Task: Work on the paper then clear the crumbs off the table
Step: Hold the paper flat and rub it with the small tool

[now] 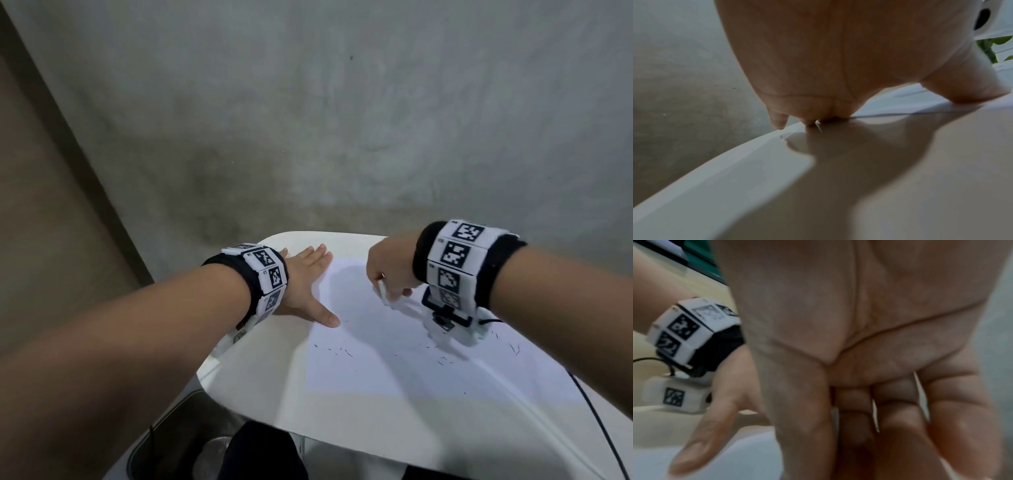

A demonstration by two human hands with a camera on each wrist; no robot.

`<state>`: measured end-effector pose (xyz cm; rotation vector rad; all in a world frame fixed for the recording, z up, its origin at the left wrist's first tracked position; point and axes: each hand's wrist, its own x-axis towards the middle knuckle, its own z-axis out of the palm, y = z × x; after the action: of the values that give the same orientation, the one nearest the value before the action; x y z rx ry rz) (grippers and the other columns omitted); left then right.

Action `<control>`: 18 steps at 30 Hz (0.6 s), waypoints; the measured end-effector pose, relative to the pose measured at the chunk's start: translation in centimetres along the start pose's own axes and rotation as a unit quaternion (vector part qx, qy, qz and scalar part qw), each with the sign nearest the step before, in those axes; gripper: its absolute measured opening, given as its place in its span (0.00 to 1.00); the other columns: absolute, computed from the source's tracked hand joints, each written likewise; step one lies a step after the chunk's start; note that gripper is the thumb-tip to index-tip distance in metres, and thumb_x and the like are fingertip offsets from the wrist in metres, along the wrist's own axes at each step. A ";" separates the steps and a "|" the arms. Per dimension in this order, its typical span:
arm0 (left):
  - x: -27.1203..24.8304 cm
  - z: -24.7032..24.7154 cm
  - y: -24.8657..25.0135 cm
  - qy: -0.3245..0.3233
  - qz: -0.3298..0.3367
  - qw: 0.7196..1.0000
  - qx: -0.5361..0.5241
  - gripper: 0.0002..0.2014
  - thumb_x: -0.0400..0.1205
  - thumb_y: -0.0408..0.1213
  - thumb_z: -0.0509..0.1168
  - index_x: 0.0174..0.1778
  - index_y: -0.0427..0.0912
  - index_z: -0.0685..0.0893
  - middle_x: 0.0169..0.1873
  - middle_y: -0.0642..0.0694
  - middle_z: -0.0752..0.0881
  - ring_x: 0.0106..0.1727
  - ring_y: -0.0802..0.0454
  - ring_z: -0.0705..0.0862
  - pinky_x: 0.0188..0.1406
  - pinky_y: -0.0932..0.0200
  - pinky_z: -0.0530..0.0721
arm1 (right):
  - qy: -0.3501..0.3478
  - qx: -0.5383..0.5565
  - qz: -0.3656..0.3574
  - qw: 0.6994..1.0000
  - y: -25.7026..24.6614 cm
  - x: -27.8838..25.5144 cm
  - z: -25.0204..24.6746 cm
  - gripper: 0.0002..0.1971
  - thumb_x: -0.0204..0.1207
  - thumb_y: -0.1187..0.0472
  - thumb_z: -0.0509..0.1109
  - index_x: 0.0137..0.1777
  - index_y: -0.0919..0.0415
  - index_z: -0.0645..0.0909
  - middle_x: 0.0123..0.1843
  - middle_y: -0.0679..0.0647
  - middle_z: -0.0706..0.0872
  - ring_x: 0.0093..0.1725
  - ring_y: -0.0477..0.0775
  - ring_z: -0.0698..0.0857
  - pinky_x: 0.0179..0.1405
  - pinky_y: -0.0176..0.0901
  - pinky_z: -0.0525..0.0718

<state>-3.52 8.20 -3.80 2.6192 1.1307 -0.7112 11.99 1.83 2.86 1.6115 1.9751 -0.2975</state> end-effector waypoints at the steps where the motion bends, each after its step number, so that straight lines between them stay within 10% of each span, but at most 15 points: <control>1: 0.1 0.0 0.0 0.000 -0.002 1.000 0.004 0.62 0.70 0.74 0.64 0.84 0.45 0.30 0.84 0.50 0.30 0.85 0.54 0.33 0.83 0.37 0.40 | 0.009 0.000 0.000 1.000 -0.4 0.2 -0.4 0.04 0.73 0.64 0.71 0.45 0.57 0.87 0.17 0.45 0.81 0.25 0.41 0.79 0.24 0.30 0.74; 6: 0.2 -0.1 0.2 0.008 0.008 1.000 -0.004 0.62 0.70 0.72 0.66 0.84 0.49 0.30 0.85 0.48 0.33 0.85 0.50 0.35 0.82 0.33 0.42 | 0.148 0.068 -0.043 0.986 -2.9 1.0 -0.1 0.03 0.73 0.58 0.72 0.41 0.49 0.81 0.32 0.46 0.82 0.39 0.51 0.81 0.34 0.38 0.76; 14: 0.3 0.3 0.0 0.014 -0.001 1.000 0.001 0.62 0.72 0.72 0.64 0.84 0.44 0.31 0.84 0.49 0.31 0.85 0.51 0.35 0.82 0.36 0.42 | -0.015 0.028 -0.037 0.999 -2.2 -2.1 1.3 0.07 0.70 0.56 0.74 0.46 0.55 0.87 0.28 0.46 0.83 0.31 0.47 0.80 0.32 0.37 0.76; 18: 0.6 0.3 0.2 0.021 0.006 1.000 -0.008 0.63 0.70 0.71 0.67 0.85 0.45 0.32 0.85 0.47 0.33 0.86 0.49 0.36 0.81 0.31 0.44 | 0.090 0.040 -0.022 0.995 -3.5 0.4 -0.2 0.06 0.73 0.57 0.71 0.35 0.53 0.81 0.35 0.48 0.86 0.41 0.53 0.85 0.43 0.41 0.82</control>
<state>-3.12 8.39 -4.35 2.6370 1.1250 -0.6445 8.55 1.39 2.21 1.6990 2.1603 -0.2592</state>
